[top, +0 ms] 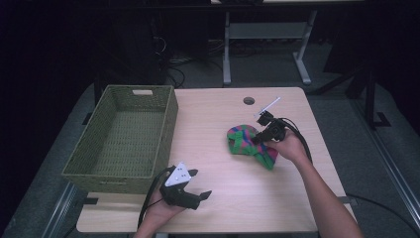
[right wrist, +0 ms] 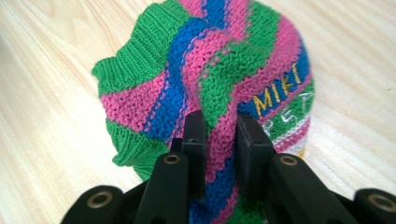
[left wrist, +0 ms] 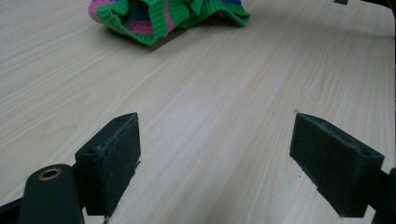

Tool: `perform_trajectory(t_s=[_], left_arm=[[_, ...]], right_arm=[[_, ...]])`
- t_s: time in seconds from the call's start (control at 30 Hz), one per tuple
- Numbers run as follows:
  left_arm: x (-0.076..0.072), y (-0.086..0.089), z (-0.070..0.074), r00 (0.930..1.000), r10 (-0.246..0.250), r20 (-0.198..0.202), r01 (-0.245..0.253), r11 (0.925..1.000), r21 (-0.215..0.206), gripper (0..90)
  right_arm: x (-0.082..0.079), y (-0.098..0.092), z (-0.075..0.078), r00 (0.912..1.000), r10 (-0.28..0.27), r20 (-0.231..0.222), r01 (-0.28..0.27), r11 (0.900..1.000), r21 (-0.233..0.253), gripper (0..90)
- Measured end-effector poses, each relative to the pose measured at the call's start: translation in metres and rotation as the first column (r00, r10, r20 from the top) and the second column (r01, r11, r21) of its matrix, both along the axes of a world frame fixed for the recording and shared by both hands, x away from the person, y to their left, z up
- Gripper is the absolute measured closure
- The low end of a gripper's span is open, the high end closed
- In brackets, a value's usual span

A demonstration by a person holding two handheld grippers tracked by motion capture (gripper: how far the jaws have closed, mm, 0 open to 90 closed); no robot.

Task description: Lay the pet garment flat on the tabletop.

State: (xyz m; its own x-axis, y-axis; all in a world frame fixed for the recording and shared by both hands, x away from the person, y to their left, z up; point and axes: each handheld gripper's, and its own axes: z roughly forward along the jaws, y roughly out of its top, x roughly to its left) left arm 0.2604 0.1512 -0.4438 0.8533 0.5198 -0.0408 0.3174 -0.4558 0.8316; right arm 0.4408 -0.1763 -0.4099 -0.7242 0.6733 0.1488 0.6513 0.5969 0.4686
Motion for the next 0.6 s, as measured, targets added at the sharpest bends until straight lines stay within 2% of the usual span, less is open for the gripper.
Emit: perform_trajectory(t_s=[0.2,0.3,0.37,0.43,0.6], left_arm=[[0.001,0.003,0.001,1.0000,0.001,0.006,-0.001,1.0000,0.007,15.9],[0.000,0.003,0.001,0.9999,0.012,0.000,-0.012,0.9999,-0.010,15.9],[0.000,0.004,0.002,0.9997,0.020,0.015,-0.020,0.9997,-0.014,15.9],[-0.001,0.005,0.003,0.9995,0.026,0.016,-0.025,0.9991,-0.034,16.1],[0.000,0.007,0.003,0.9993,0.033,0.017,-0.032,0.9988,-0.037,16.1]], right_arm=[[-0.003,-0.008,0.013,0.9998,-0.011,0.018,0.010,0.999,0.043,75.9],[-0.004,-0.011,0.017,0.9998,-0.012,0.015,0.011,0.999,0.053,76.0],[-0.004,-0.013,0.021,0.9997,-0.013,0.018,0.012,0.998,0.066,76.2],[-0.005,-0.014,0.025,0.9995,-0.018,0.025,0.016,0.996,0.084,76.4],[-0.011,-0.017,0.039,0.9989,-0.015,0.045,0.010,0.993,0.114,76.7]])
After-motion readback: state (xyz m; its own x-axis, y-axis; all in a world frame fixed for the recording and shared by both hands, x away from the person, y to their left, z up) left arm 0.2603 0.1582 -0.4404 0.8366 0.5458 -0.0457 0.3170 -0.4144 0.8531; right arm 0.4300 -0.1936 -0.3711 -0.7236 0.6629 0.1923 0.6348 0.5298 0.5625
